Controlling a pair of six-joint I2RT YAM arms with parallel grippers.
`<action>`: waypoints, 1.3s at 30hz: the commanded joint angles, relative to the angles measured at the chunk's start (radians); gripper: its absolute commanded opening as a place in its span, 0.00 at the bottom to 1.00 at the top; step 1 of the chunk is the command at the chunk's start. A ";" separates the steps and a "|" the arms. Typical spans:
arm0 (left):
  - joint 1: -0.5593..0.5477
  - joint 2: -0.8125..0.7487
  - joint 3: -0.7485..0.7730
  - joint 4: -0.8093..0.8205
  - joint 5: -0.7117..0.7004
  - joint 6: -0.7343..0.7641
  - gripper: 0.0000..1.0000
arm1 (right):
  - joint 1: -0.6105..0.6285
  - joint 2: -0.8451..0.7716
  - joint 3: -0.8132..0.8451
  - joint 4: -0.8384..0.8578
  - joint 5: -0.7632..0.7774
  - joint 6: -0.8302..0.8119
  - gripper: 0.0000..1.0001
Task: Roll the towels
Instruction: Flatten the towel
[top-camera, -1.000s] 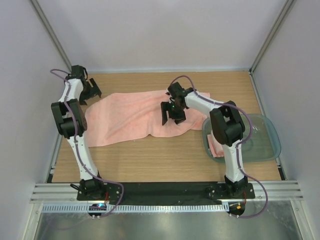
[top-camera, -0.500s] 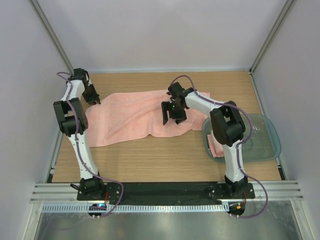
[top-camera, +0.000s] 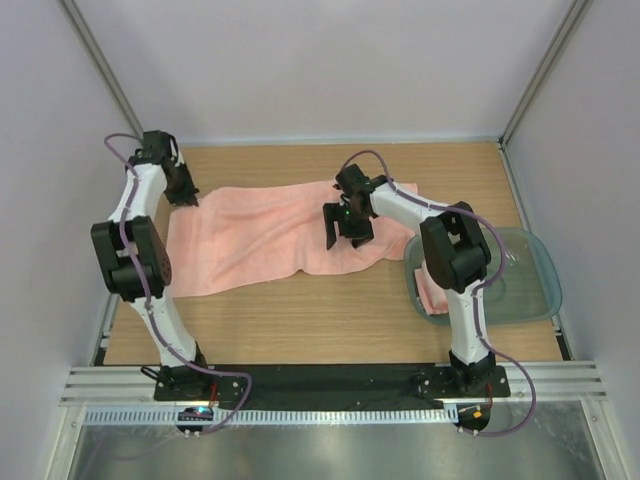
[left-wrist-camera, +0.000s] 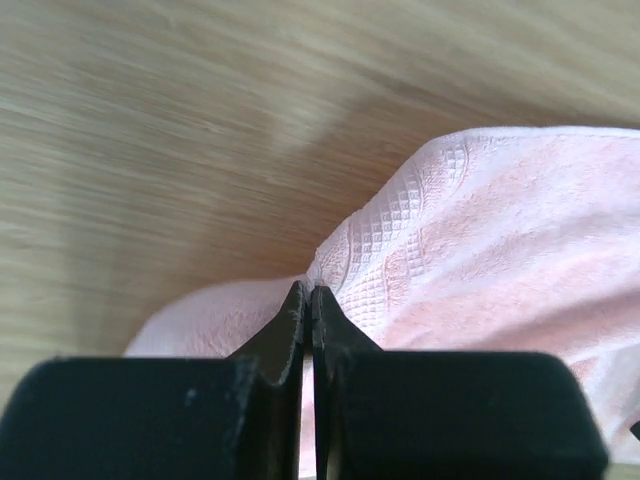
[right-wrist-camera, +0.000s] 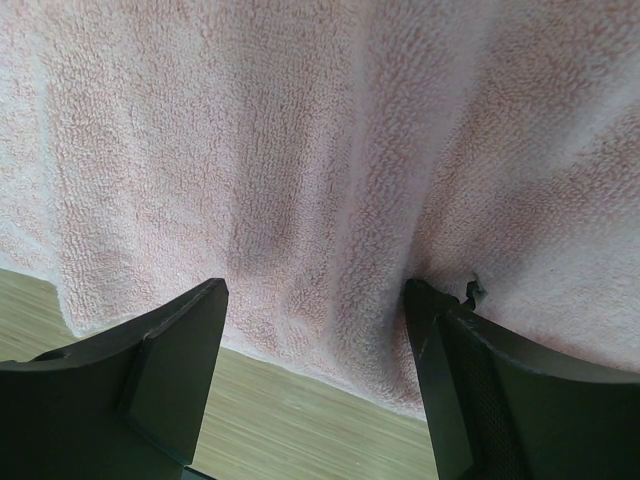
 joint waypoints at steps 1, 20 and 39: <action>-0.108 -0.218 -0.004 0.053 -0.199 0.082 0.00 | 0.001 -0.030 -0.004 -0.018 0.041 -0.011 0.79; -0.227 -0.286 -0.256 0.114 -0.417 0.004 0.97 | 0.001 -0.041 -0.013 -0.032 0.025 -0.014 0.79; -0.150 0.197 0.092 0.021 -0.457 -0.042 0.56 | 0.003 -0.032 -0.018 -0.029 0.021 -0.025 0.79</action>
